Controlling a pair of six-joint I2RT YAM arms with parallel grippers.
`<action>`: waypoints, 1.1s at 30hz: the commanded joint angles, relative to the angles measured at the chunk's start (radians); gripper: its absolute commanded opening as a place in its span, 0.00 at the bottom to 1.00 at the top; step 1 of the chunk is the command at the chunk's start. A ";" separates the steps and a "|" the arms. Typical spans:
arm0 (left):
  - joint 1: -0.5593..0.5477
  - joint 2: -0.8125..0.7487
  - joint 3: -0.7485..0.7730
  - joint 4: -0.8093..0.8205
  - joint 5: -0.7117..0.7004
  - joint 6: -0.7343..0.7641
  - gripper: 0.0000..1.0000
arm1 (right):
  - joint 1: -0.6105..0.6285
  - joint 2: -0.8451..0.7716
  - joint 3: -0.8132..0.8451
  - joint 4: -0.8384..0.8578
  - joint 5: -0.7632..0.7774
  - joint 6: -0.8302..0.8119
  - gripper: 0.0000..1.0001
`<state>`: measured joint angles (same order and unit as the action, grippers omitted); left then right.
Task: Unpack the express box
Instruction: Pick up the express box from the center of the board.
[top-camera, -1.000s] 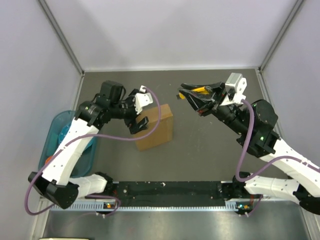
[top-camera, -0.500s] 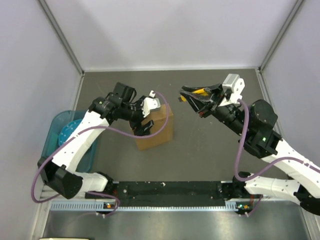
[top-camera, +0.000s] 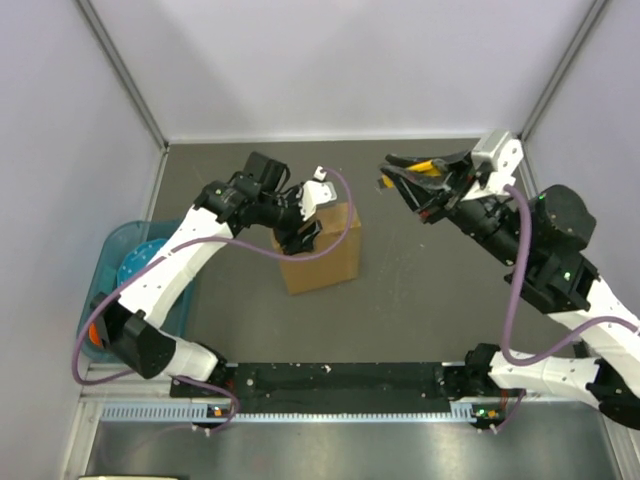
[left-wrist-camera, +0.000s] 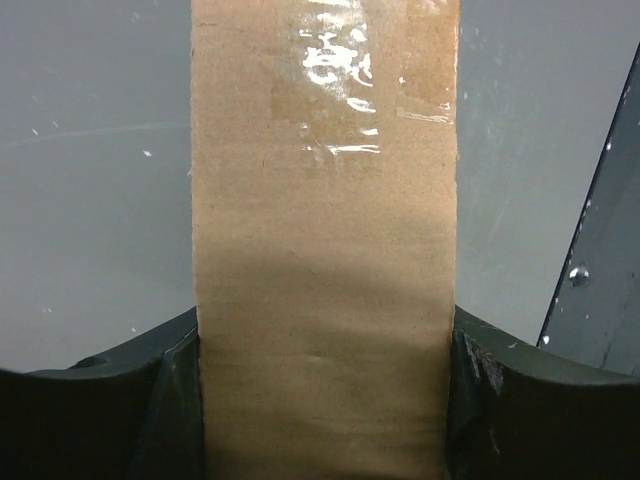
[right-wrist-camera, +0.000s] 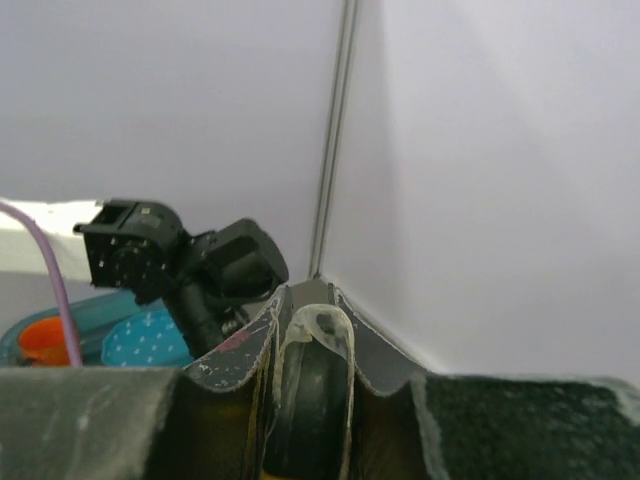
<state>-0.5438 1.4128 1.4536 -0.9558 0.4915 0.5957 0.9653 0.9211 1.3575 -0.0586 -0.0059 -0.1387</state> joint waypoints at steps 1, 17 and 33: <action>-0.007 -0.078 0.108 0.300 0.123 -0.111 0.00 | -0.008 0.033 0.167 -0.049 0.018 -0.085 0.00; 0.128 -0.422 -0.507 1.586 0.409 -1.149 0.00 | -0.008 -0.025 0.042 0.005 -0.284 -0.559 0.00; 0.186 -0.578 -0.789 1.859 0.535 -1.191 0.00 | -0.008 -0.146 -0.192 0.140 -0.411 -0.487 0.00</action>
<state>-0.3733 0.9195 0.7151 0.6983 0.9997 -0.5968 0.9653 0.7780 1.2007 -0.0219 -0.3771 -0.6861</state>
